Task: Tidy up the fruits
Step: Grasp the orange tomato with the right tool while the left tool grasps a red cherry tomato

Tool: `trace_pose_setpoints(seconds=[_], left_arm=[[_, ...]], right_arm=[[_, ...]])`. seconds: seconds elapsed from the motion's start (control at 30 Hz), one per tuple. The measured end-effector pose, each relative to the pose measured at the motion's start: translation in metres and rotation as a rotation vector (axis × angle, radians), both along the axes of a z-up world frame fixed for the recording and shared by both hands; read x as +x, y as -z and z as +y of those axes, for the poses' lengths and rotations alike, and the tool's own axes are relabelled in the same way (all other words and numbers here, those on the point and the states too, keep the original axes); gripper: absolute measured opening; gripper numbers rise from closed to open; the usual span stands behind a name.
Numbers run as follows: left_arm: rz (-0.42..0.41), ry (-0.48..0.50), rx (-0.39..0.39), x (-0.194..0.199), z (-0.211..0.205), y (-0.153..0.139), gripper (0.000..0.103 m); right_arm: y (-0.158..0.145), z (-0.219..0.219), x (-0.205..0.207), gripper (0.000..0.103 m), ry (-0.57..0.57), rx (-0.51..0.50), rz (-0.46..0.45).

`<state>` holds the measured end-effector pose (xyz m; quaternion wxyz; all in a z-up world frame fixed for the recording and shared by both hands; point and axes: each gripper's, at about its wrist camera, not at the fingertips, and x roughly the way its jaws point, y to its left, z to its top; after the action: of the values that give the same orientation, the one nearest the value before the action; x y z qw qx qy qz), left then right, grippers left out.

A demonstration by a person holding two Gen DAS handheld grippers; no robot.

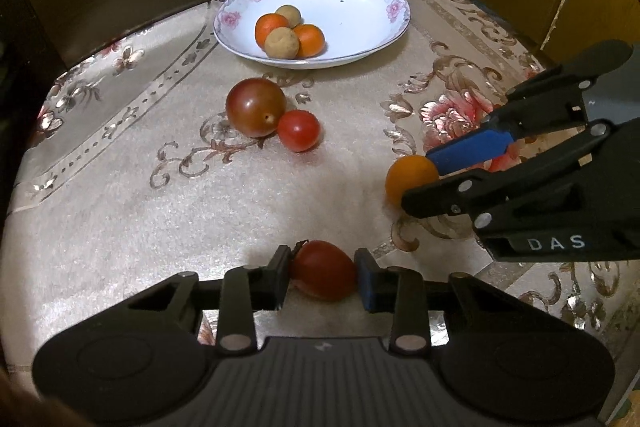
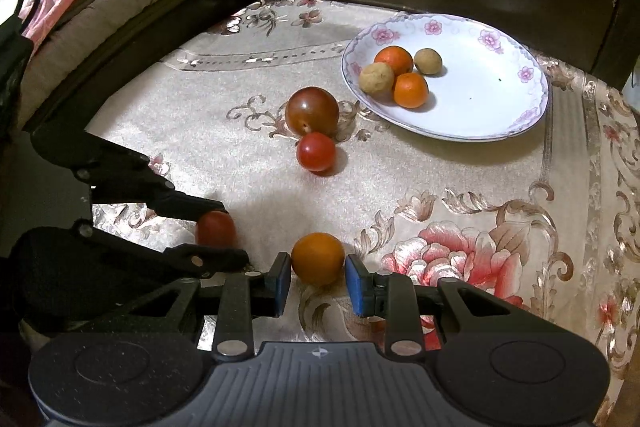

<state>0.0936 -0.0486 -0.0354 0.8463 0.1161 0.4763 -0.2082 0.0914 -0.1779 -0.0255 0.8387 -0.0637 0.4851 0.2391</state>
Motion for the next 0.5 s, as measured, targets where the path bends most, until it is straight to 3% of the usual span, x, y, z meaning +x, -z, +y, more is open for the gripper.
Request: trace_pose_setpoints(seconds=[0.2, 0.5], left_arm=[[-0.018, -0.011, -0.020, 0.011, -0.004, -0.010, 0.042], [0.011, 0.013, -0.001, 0.020, -0.018, -0.001, 0.042]], right_arm=[[-0.006, -0.003, -0.001, 0.021, 0.019, -0.002, -0.020], [-0.008, -0.013, -0.006, 0.021, 0.066, -0.007, -0.023]])
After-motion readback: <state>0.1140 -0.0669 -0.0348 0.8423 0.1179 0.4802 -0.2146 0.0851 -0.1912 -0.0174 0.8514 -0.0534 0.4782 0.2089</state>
